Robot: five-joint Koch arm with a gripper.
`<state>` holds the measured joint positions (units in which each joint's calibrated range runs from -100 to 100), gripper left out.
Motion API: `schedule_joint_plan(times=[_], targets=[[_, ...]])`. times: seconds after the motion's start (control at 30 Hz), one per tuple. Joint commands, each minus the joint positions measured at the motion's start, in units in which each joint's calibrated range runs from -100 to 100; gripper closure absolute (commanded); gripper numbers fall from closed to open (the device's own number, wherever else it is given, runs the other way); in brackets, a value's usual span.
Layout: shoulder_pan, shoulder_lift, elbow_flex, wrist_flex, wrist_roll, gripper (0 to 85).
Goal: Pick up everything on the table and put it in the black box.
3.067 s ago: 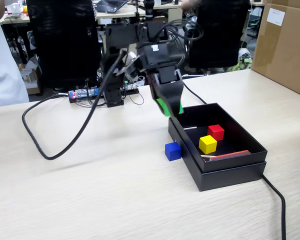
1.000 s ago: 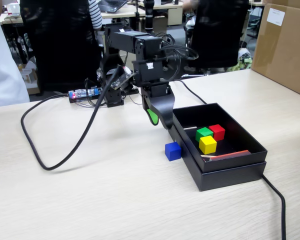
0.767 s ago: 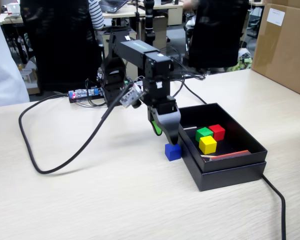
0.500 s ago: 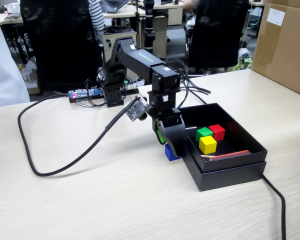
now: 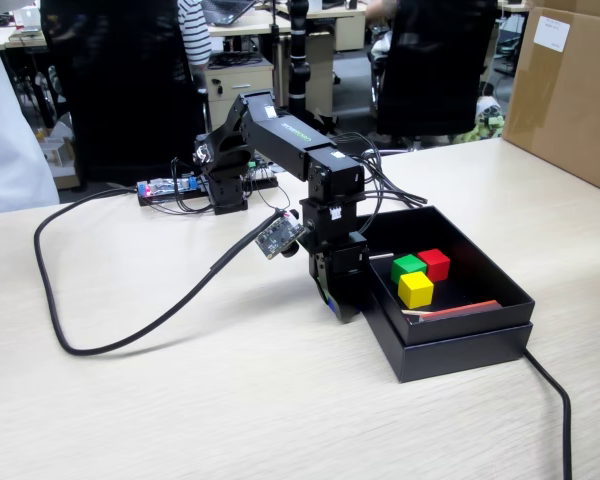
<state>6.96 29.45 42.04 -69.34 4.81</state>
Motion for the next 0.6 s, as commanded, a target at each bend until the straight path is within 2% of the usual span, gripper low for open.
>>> schedule_joint_plan(times=[0.0,0.27,0.4,0.57], targets=[[-0.1,-5.98,2.75,-0.08,-0.24,71.6],[-2.0,-31.34,-4.77,-0.08,-1.76,71.6],[0.44,-40.87,-5.77,-0.08,-1.86,71.6],[5.08,-38.57,-2.6,-0.08,-0.1,71.4]])
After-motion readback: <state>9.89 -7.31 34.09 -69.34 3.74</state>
